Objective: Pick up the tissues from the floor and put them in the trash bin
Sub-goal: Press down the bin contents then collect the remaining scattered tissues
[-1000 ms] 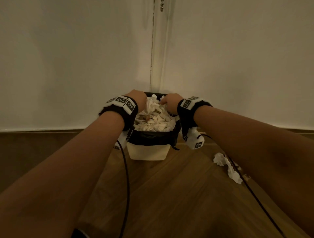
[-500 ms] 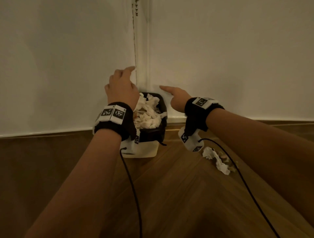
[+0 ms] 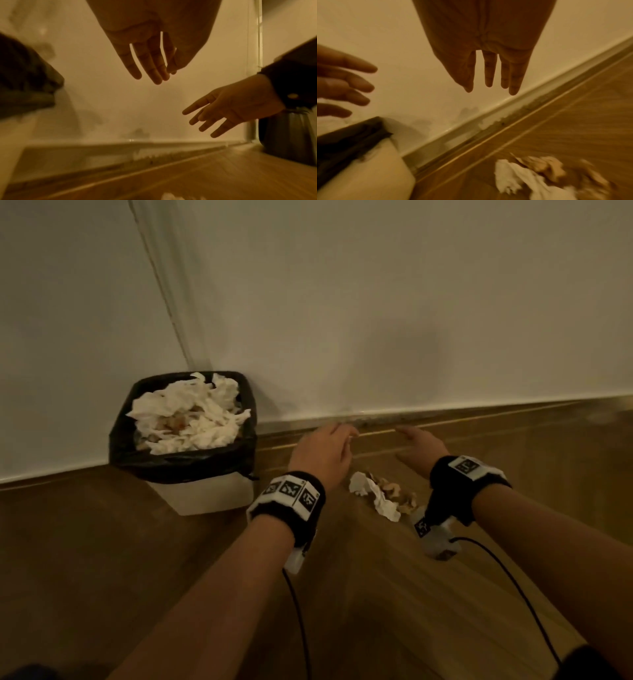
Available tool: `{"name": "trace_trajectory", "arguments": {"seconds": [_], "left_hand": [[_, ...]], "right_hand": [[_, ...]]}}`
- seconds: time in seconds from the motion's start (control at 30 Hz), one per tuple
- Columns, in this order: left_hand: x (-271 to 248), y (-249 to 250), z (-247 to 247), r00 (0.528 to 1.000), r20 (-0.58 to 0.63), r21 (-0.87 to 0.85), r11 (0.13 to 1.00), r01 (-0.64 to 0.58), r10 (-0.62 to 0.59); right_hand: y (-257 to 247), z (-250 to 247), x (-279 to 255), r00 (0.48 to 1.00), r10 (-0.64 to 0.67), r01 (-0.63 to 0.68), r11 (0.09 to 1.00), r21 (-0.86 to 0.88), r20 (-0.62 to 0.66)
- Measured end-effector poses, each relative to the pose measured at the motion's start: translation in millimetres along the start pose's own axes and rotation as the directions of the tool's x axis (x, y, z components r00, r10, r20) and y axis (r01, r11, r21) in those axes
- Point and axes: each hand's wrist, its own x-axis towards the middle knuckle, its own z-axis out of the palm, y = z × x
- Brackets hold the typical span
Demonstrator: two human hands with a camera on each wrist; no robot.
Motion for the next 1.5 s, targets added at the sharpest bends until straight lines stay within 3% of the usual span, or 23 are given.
{"name": "trace_trajectory", "arguments": {"seconds": [0.23, 0.47, 0.67, 0.9, 1.0, 1.1, 1.17, 1.27, 1.3, 1.33, 1.4, 1.47, 1.5], "left_hand": [[-7.0, 5.1, 86.1, 0.947, 0.314, 0.148, 0.989, 0.023, -0.069], [-12.4, 9.0, 154.9, 0.839, 0.512, 0.266, 0.963, 0.049, -0.185], [-5.0, 0.9, 186.2, 0.801, 0.534, 0.379, 0.924, 0.056, -0.268], [-0.5, -15.0, 199.4, 0.735, 0.655, 0.443, 0.877, -0.184, -0.177], [2.9, -15.6, 198.1, 0.692, 0.703, 0.410, 0.888, -0.207, -0.164], [4.5, -14.3, 192.6, 0.729, 0.672, 0.297, 0.949, -0.109, -0.127], [9.1, -10.3, 190.3, 0.739, 0.646, 0.264, 0.964, 0.018, -0.191], [12.3, -13.9, 184.0, 0.641, 0.677, 0.258, 0.932, 0.254, -0.362], [9.3, -17.8, 182.6, 0.662, 0.658, 0.226, 0.933, 0.279, -0.357], [4.8, -21.9, 182.3, 0.714, 0.619, 0.169, 0.943, 0.286, -0.327], [-3.8, -28.4, 181.8, 0.804, 0.542, 0.118, 0.969, 0.216, -0.246], [-7.1, -29.6, 181.5, 0.800, 0.559, 0.135, 0.976, 0.169, -0.216], [-4.6, -26.4, 178.8, 0.761, 0.596, 0.157, 0.966, 0.203, -0.257]], "right_hand": [[77.9, 37.8, -14.0, 0.951, 0.252, -0.235, 0.966, -0.111, 0.181], [108.4, 50.6, -18.0, 0.928, 0.162, -0.042, 0.941, -0.336, 0.336], [114.2, 61.1, -8.6, 0.921, 0.169, -0.059, 0.951, -0.303, 0.351], [116.0, 73.2, 4.5, 0.920, 0.155, -0.066, 0.966, -0.249, 0.359], [114.7, 73.1, 7.7, 0.926, 0.135, -0.058, 0.974, -0.220, 0.352], [115.0, 72.5, 10.1, 0.932, 0.124, -0.054, 0.976, -0.209, 0.340], [117.3, 71.6, 11.8, 0.932, 0.128, -0.058, 0.976, -0.208, 0.341], [121.4, 70.7, 12.9, 0.936, 0.132, -0.059, 0.973, -0.224, 0.327], [121.8, 70.6, 13.0, 0.937, 0.134, -0.060, 0.971, -0.232, 0.322], [121.9, 70.4, 12.8, 0.937, 0.137, -0.057, 0.968, -0.246, 0.320], [120.1, 68.8, 14.1, 0.932, 0.126, -0.018, 0.953, -0.303, 0.340], [115.7, 65.6, 17.4, 0.921, 0.086, 0.076, 0.917, -0.391, 0.381], [112.5, 64.5, 20.2, 0.912, 0.058, 0.135, 0.892, -0.431, 0.406]]}}
